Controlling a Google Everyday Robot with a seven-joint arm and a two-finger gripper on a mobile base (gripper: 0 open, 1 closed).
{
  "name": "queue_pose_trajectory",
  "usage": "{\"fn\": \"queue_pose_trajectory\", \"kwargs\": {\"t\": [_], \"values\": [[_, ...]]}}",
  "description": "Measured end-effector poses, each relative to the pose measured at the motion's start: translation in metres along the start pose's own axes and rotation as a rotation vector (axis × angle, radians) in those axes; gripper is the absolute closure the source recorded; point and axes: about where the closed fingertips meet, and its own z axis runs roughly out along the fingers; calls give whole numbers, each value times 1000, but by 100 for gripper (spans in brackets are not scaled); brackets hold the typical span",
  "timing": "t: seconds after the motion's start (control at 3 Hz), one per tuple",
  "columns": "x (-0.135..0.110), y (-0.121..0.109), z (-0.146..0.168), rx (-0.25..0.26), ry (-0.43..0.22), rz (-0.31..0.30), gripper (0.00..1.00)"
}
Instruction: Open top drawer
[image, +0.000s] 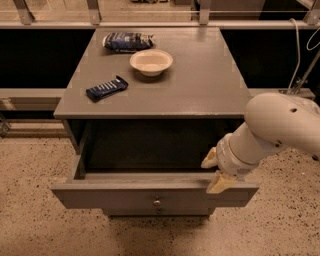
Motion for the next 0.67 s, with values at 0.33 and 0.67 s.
{"fn": "queue_pose_trajectory", "kwargs": {"t": [0.33, 0.67], "values": [[-7, -25, -10, 27, 13, -16, 59], [-4, -58, 1, 29, 30, -10, 84]]}}
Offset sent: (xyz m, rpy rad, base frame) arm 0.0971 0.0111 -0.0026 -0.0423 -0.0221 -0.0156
